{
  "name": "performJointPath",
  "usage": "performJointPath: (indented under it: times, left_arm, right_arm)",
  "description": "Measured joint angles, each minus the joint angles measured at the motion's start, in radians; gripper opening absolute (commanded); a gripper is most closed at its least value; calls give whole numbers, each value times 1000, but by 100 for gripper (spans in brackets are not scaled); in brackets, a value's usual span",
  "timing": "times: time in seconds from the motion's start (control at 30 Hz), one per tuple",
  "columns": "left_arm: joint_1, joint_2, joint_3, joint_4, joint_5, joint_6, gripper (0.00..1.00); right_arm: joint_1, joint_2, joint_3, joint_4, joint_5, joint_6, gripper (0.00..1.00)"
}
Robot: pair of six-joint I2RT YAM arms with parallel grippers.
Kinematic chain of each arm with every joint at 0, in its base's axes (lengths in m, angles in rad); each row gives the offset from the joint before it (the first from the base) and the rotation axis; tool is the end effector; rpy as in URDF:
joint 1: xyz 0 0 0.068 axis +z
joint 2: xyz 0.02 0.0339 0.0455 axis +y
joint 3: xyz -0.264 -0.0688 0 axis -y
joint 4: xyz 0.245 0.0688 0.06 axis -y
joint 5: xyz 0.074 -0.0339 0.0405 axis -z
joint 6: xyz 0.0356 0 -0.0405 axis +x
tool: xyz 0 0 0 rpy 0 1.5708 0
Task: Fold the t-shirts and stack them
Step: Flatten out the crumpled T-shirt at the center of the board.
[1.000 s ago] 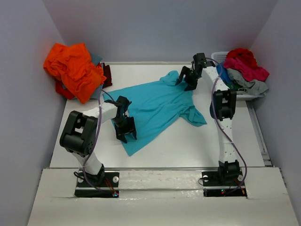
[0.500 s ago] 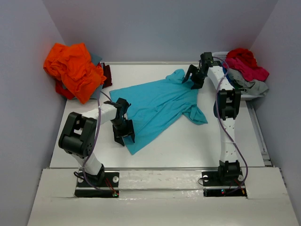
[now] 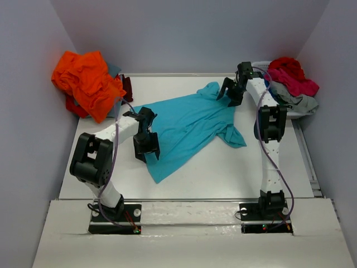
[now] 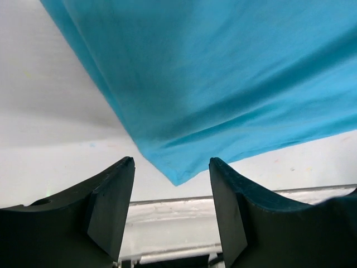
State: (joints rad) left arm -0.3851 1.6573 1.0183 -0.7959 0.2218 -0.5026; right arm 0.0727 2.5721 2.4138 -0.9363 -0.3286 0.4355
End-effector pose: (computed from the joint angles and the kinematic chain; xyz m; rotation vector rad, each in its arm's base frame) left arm 0.2658 -0.1162 0.1708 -0.1580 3.0846 -0.4009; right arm 0.5408 0.0509 0.1808 0.3804 2.6766 0.5983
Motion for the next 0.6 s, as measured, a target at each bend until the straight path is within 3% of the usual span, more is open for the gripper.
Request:
performJointPath:
  times: [0.3, 0.6]
  left_arm:
    - [0, 58, 311, -18, -109, 35, 67]
    - [0, 301, 481, 23, -99, 57, 67]
  right_arm:
    - [0, -147, -94, -24, 19, -18, 80]
    - [24, -199, -167, -27, 18, -25, 79]
